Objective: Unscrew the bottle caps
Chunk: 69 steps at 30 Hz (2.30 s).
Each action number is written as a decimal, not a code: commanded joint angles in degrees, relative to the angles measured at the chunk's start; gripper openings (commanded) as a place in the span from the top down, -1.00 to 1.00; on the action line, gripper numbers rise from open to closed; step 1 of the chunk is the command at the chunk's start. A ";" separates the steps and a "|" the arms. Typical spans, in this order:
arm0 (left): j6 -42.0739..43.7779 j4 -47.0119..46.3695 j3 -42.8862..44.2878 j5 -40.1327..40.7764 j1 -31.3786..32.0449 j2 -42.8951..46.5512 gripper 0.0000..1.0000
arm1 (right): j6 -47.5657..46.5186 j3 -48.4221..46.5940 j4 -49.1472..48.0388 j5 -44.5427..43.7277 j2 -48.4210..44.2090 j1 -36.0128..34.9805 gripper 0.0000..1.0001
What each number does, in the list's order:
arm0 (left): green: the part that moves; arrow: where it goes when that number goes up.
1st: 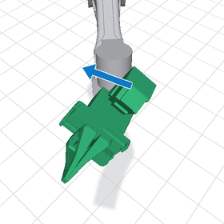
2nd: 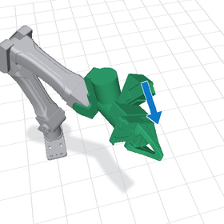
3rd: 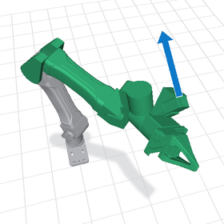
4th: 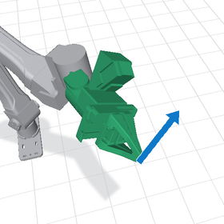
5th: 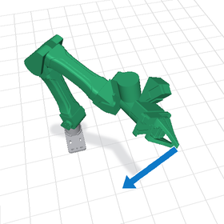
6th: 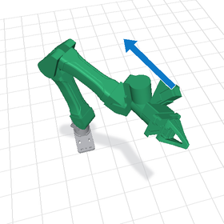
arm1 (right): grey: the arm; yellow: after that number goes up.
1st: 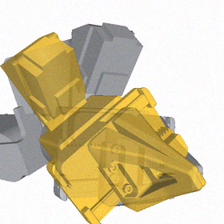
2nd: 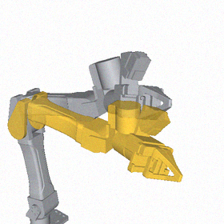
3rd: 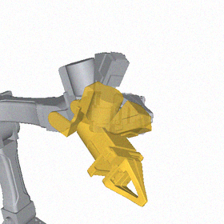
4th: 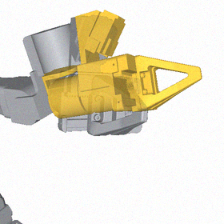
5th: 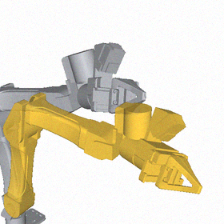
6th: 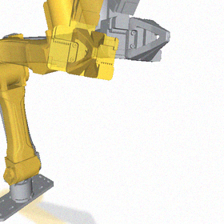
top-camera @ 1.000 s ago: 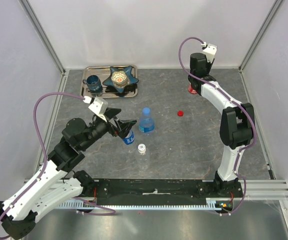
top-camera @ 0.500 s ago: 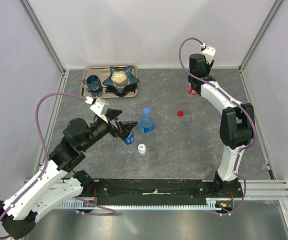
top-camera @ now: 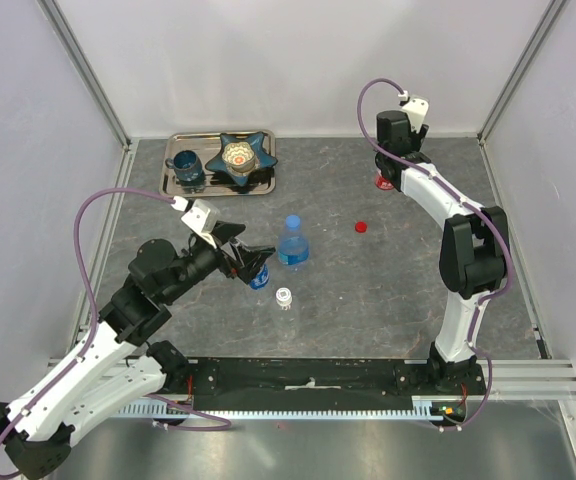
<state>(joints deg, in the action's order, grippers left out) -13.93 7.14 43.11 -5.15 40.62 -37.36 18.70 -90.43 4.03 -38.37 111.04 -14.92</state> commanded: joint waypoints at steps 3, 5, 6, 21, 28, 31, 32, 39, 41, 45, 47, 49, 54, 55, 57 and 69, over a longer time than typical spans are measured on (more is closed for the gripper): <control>-2.15 -2.04 -0.57 -1.27 0.07 1.24 -0.99 | 0.81 0.35 0.63 0.14 -3.20 -0.64 -0.31; -2.15 -2.04 -0.66 -1.27 0.07 1.24 -0.99 | 0.90 0.43 0.80 0.22 -3.38 -0.55 -0.32; -2.24 -2.04 -0.57 -1.53 0.07 1.24 -0.99 | 0.99 0.43 0.89 0.23 -3.38 -0.73 -0.33; -2.59 -2.04 -0.57 -1.88 0.07 0.98 -0.99 | 1.52 0.08 2.12 2.33 -3.91 -0.73 -0.52; -2.68 -2.04 -0.66 -2.32 0.07 0.80 -0.99 | 2.22 0.61 2.38 3.65 -4.61 -0.99 -0.56; -2.68 -2.04 -0.49 -2.41 0.07 0.80 -0.99 | 2.22 0.35 2.47 3.74 -4.78 -1.08 -0.53; -2.68 -1.78 -0.49 -2.41 0.07 0.80 -0.99 | 2.31 0.35 2.47 3.91 -4.78 -0.99 -0.50; -2.77 -1.51 -0.40 -2.41 0.07 1.07 -0.99 | 2.57 1.22 2.91 4.44 -5.40 -1.08 -0.53; -2.77 -1.25 -0.40 -2.24 0.07 1.15 -0.99 | 2.83 1.57 2.91 4.79 -6.19 -1.08 -0.57; -2.41 -0.98 -0.14 -1.97 0.07 1.15 -0.99 | 3.27 2.45 3.26 4.97 -8.47 -1.34 -0.83; -2.24 -0.63 0.22 -1.71 0.07 1.15 -0.99 | 4.15 2.63 4.23 5.32 -10.93 -1.34 -0.89; -1.54 0.24 0.83 -0.48 0.07 1.06 -0.99 | 4.94 3.16 4.84 6.20 -14.60 -1.52 -0.95; 0.05 2.09 3.20 4.95 0.07 0.71 -0.99 | 7.93 4.81 9.33 9.80 -24.72 -4.50 -0.93; 0.05 2.09 3.47 6.89 0.07 0.71 -0.99 | 7.76 6.05 8.98 10.94 -28.82 -7.03 -0.93; -0.21 2.09 4.17 10.66 0.07 0.54 -0.99 | 6.71 11.29 5.40 18.62 -32.89 -9.85 -0.89; -0.04 12.29 12.52 25.01 -0.02 -3.34 -0.96 | 0.64 18.53 9.24 23.25 -32.74 -37.55 -0.90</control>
<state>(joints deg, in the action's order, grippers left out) -14.74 16.27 52.66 13.39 40.62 -42.44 21.65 -74.48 11.22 -14.98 76.05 -50.72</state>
